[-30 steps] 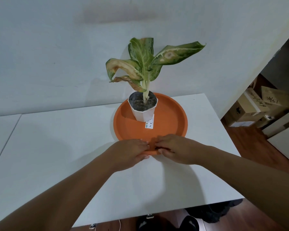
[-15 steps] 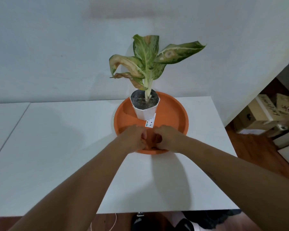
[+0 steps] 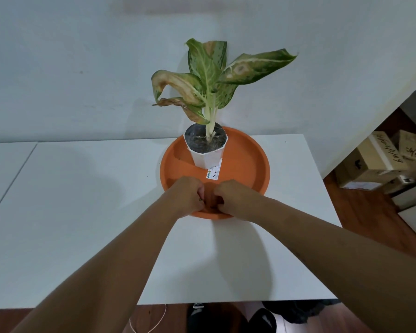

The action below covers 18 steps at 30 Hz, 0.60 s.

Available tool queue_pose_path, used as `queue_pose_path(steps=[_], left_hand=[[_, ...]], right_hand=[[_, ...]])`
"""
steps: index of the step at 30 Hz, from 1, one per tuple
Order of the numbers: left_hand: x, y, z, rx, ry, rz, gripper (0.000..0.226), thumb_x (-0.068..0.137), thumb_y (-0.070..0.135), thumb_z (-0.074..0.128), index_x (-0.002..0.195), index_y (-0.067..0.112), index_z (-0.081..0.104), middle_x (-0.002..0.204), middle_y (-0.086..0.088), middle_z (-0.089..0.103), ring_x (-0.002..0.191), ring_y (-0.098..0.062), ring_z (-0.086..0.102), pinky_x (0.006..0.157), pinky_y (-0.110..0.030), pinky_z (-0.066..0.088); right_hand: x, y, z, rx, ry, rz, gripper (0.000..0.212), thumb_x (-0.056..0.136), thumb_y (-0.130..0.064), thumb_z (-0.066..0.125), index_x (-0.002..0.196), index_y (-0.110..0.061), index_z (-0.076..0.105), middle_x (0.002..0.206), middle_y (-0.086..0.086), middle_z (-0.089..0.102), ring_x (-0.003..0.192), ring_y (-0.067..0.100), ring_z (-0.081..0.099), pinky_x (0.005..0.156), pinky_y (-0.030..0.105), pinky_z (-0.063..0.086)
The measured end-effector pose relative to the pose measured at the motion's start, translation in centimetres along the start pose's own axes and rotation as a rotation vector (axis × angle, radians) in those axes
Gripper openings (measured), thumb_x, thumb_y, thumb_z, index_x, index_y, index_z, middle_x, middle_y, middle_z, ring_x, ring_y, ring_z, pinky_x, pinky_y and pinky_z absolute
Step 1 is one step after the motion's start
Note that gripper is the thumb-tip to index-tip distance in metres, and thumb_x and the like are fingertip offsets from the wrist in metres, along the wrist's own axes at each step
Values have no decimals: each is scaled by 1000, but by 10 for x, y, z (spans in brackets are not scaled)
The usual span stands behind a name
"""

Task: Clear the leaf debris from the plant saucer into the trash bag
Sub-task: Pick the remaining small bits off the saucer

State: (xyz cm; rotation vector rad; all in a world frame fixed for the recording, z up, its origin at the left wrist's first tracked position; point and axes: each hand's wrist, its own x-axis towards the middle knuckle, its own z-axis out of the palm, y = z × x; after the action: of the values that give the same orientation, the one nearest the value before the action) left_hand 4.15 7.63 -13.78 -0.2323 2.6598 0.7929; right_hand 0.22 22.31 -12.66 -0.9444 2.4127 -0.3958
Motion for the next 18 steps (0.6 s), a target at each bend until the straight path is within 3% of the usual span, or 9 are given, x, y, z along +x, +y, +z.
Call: queue_pose_path(steps=[7, 10, 14, 18], left_hand=[[1, -7, -5, -90, 2, 16, 27, 73, 0, 72, 61, 23, 63, 71, 1, 67, 74, -19, 66, 65, -25, 51], [1, -10, -11, -158, 20, 13, 24, 75, 2, 70, 65, 24, 70, 69, 8, 67, 72, -11, 65, 67, -22, 53], [3, -6, -21, -251, 19, -6, 16, 76, 2, 71, 76, 18, 73, 73, 8, 67, 74, -9, 63, 68, -19, 49], [7, -7, -26, -286, 19, 5, 13, 77, 6, 73, 81, 18, 75, 77, 4, 70, 76, -10, 64, 67, -19, 48]], right_hand=[[3, 2, 2, 7, 13, 35, 23, 84, -8, 58, 102, -10, 73, 104, 9, 71, 98, 24, 63, 75, 24, 43], [2, 11, 3, 178, 150, 137, 10, 79, -10, 65, 87, -13, 71, 91, 5, 67, 85, 20, 59, 65, 19, 41], [-7, 19, 0, 515, 271, 312, 12, 78, -7, 65, 85, -12, 73, 77, -3, 64, 74, 14, 59, 59, 18, 44], [-13, 21, -4, 530, 324, 372, 14, 79, -8, 64, 85, -15, 75, 84, 0, 67, 70, 12, 58, 54, 16, 41]])
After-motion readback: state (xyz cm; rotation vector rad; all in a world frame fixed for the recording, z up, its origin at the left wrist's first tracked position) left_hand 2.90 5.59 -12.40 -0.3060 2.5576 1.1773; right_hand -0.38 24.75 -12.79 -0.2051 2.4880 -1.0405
